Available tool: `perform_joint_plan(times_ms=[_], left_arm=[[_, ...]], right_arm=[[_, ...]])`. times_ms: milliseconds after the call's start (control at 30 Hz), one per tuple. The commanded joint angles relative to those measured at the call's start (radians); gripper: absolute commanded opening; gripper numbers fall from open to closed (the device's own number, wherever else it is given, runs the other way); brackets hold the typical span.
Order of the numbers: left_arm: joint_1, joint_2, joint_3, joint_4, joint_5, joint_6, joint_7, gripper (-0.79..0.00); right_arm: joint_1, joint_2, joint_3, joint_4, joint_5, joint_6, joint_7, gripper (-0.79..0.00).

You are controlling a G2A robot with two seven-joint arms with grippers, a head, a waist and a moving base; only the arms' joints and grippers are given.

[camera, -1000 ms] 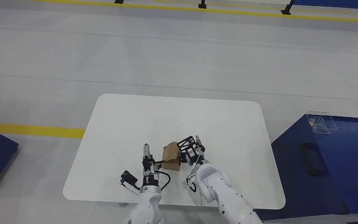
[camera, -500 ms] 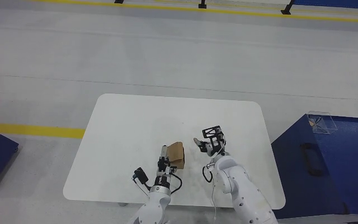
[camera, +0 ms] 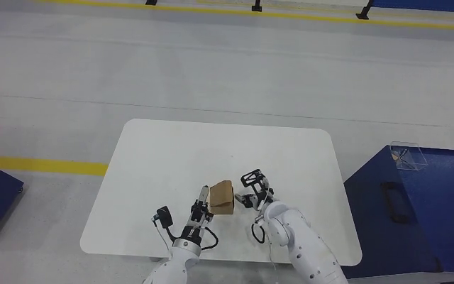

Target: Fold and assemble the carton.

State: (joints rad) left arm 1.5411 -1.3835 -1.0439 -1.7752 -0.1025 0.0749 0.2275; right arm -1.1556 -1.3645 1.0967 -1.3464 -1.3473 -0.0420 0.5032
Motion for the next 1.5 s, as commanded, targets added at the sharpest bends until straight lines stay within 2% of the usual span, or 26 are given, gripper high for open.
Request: perform_joint_plan(times_ms=[0,400,533,700,767,833,933,1033,1100,1333,1433,1467], left_arm=[[-0.001,0.000,0.001,0.003,-0.001,-0.001,0.001,0.000],[-0.001,0.000,0.001,0.003,-0.001,-0.001,0.001,0.000],[-0.001,0.000,0.001,0.003,-0.001,-0.001,0.001,0.000],[-0.001,0.000,0.000,0.003,0.001,0.000,0.000,0.000],[-0.003,0.006,-0.024,-0.013,0.043,0.044,-0.018,0.000],[0.000,0.018,-0.062,-0.051,0.105,0.159,-0.074,0.000],[0.004,0.037,-0.123,-0.137,0.160,0.323,-0.214,0.000],[0.001,0.059,-0.184,-0.191,0.180,0.445,-0.438,0.000],[-0.001,0.064,-0.229,-0.209,0.172,0.463,-0.458,0.000],[-0.001,0.064,-0.229,-0.209,0.172,0.463,-0.458,0.000],[0.000,0.064,-0.227,-0.198,0.159,0.461,-0.470,0.000],[-0.011,0.064,-0.232,-0.171,0.138,0.474,-0.494,0.000]], right_arm=[[0.024,-0.008,-0.028,0.022,-0.005,0.008,0.003,0.000],[0.185,-0.067,-0.146,0.204,0.096,0.000,-0.088,0.000],[0.224,-0.081,-0.158,0.255,0.130,-0.003,-0.103,0.000],[0.226,-0.082,-0.128,0.253,0.152,0.021,-0.133,0.000],[0.214,-0.078,-0.110,0.231,0.160,0.025,-0.138,0.000],[0.197,-0.073,-0.092,0.193,0.162,0.032,-0.139,0.000],[0.164,-0.067,-0.072,0.127,0.156,0.046,-0.136,0.000],[0.132,-0.060,-0.069,0.068,0.071,0.087,-0.132,0.000],[0.129,-0.059,-0.071,0.062,0.055,0.093,-0.133,0.000],[0.129,-0.059,-0.071,0.062,0.055,0.093,-0.133,0.000],[0.100,-0.062,-0.048,0.010,0.193,0.022,-0.165,0.000],[0.096,-0.059,-0.044,0.001,0.173,0.014,-0.173,0.000]])
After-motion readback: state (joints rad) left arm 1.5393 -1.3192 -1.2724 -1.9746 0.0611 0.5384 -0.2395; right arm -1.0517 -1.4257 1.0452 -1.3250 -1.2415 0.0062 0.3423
